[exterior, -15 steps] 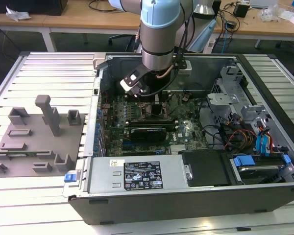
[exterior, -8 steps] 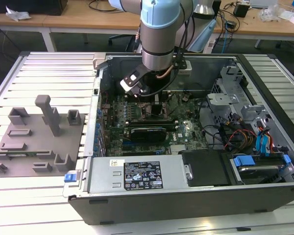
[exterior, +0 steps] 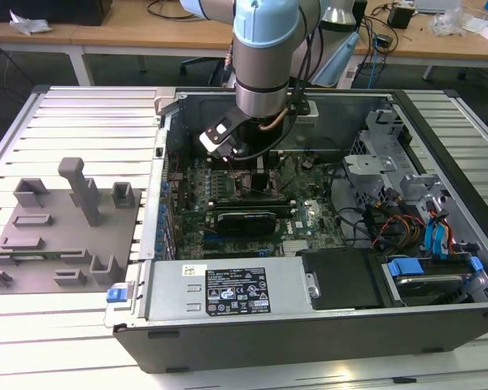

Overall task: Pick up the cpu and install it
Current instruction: 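Place the cpu into insertion slot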

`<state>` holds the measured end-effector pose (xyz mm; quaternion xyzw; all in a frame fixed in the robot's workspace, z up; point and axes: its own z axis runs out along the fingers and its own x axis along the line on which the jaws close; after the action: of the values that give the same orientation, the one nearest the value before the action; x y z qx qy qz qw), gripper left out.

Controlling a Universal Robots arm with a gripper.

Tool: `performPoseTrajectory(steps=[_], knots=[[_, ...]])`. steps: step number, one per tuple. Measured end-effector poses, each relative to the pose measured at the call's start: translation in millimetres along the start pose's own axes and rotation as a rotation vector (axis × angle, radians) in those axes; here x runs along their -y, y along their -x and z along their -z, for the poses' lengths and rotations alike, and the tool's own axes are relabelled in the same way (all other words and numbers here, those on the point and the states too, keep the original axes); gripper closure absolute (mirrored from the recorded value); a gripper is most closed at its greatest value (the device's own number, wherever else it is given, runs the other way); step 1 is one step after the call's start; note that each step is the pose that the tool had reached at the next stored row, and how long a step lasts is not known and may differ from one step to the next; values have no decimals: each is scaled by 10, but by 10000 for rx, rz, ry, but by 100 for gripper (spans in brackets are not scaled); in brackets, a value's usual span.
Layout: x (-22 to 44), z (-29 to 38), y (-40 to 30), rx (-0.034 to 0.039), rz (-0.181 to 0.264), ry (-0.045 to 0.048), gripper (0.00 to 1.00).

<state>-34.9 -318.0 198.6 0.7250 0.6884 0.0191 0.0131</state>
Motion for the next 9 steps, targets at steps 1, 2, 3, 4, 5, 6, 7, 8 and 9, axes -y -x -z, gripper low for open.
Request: performPoseTrajectory(steps=[1,2,3,4,5,6,7,8,9], knots=[[0,0,0,0,0,0,47],[0,-1,0,-2,0,2,47],[-2,-7,-3,-19,-1,11,47],[-1,-6,-3,-14,-1,7,46],[-1,-3,-1,-6,0,3,40],[0,-1,0,-1,0,1,40],[0,-1,0,-2,0,1,40],[0,-1,0,-1,0,1,40],[0,-1,0,-1,0,0,40]])
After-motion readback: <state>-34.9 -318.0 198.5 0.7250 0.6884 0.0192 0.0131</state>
